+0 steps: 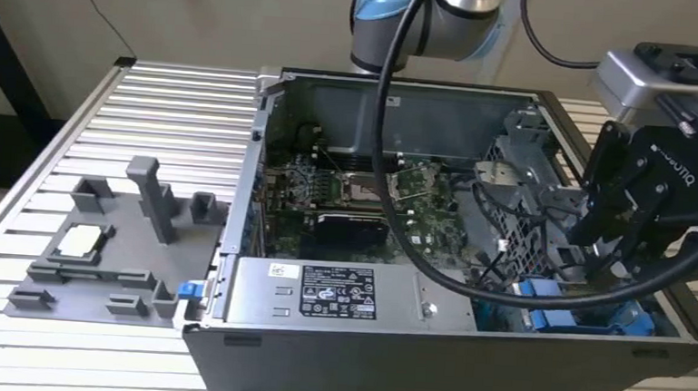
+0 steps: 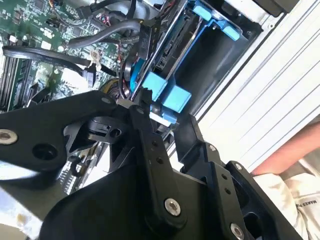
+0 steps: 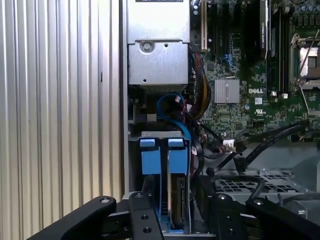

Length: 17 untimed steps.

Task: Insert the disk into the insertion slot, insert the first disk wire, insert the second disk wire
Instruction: 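Insert the disk into the insertion slot, then insert the first disk wire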

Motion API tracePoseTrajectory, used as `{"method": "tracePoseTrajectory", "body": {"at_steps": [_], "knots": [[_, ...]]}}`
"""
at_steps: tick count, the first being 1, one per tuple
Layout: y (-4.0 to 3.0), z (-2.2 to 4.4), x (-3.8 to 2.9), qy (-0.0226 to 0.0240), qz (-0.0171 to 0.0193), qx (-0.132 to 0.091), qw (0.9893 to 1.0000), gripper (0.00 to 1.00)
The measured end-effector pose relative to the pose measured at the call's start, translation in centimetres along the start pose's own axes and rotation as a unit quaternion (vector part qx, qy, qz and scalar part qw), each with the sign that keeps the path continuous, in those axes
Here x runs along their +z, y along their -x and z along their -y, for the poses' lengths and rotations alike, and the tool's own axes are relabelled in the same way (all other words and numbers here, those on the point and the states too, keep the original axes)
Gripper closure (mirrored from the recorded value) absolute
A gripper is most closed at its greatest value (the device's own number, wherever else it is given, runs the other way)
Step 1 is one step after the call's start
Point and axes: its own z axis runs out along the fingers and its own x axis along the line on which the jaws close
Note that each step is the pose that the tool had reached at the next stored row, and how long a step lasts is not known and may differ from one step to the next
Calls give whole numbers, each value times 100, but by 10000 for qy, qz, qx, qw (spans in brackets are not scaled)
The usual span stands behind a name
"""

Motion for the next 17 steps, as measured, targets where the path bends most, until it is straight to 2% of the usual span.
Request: {"method": "tracePoseTrajectory", "body": {"at_steps": [2, 3, 7, 10, 14, 17], "knots": [[3, -3, -85, 0, 0, 0, 10000, 53], [6, -5, -94, -18, 0, 0, 10000, 53], [24, -12, -94, -366, 23, -2, 9993, 53], [42, -19, -93, -637, 31, -4, 9980, 53], [181, -23, -71, -797, 27, -30, 9968, 53], [249, -27, -55, -933, -24, -62, 9956, 53]]}}
